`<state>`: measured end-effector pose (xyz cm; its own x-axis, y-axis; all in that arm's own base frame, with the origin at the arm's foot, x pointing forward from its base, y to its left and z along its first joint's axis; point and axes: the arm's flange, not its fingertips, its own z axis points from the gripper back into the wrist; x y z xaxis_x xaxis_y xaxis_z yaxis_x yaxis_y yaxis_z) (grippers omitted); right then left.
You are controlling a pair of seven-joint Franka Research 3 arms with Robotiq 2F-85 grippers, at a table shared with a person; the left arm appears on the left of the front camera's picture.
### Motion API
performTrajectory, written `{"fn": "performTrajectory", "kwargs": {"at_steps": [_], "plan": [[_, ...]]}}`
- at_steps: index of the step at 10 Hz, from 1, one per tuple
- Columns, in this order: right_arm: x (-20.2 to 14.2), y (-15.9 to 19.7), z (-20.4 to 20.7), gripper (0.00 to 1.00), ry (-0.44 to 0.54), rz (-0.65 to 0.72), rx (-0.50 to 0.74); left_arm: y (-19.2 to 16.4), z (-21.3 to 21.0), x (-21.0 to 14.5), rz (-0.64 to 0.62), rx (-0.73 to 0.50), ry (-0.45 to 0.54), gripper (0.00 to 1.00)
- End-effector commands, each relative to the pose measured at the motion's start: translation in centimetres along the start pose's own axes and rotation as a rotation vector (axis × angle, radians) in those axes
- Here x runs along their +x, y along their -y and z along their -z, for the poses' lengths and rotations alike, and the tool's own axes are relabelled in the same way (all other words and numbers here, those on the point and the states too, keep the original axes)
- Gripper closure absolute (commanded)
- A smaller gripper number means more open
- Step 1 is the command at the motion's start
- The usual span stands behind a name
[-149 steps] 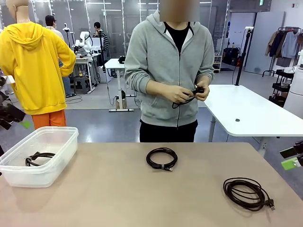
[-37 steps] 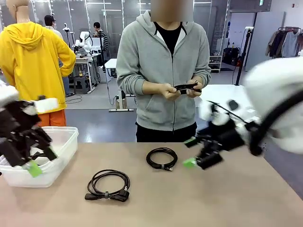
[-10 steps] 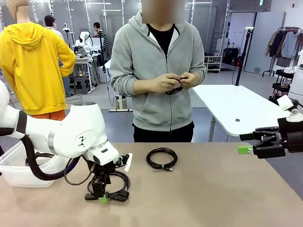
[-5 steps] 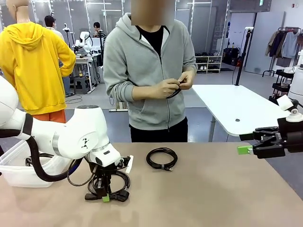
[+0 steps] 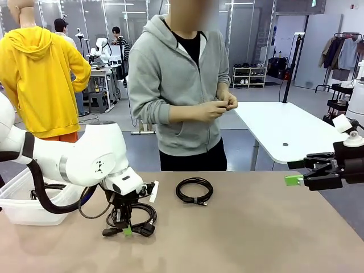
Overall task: Organize and store the cables.
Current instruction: Place the Power Cable into the Organizing box.
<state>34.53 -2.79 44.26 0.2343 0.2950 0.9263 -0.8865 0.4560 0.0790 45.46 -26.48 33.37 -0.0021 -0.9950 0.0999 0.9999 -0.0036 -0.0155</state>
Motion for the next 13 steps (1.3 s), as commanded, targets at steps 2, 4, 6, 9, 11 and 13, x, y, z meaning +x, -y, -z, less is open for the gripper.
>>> {"fn": "performTrajectory", "kwargs": {"at_steps": [2, 4, 6, 9, 11, 13], "plan": [[0.4, -0.1, 0.1, 0.0, 0.014, 0.028, -0.005, 1.3, -7.7, -0.4, 0.164, 0.013, -0.064, 1.0], [0.4, -0.1, 0.1, 0.0, 0.014, 0.028, -0.005, 1.3, -11.6, -0.3, 0.195, 0.076, -0.058, 1.0], [0.4, -0.1, 0.1, 0.0, 0.014, 0.028, -0.005, 1.4, -13.0, 0.2, 0.207, 0.108, -0.039, 1.0], [0.4, -0.1, 0.1, 0.0, 0.014, 0.028, -0.005, 1.7, -13.2, 0.0, 0.185, 0.099, -0.043, 1.0], [0.4, -0.1, 0.1, 0.0, 0.014, 0.028, -0.005, 1.7, -13.2, 0.0, 0.185, 0.099, -0.043, 1.0], [0.4, -0.1, 0.1, 0.0, 0.014, 0.028, -0.005, 1.5, -13.1, 0.1, 0.186, 0.097, -0.04, 0.83]]}}
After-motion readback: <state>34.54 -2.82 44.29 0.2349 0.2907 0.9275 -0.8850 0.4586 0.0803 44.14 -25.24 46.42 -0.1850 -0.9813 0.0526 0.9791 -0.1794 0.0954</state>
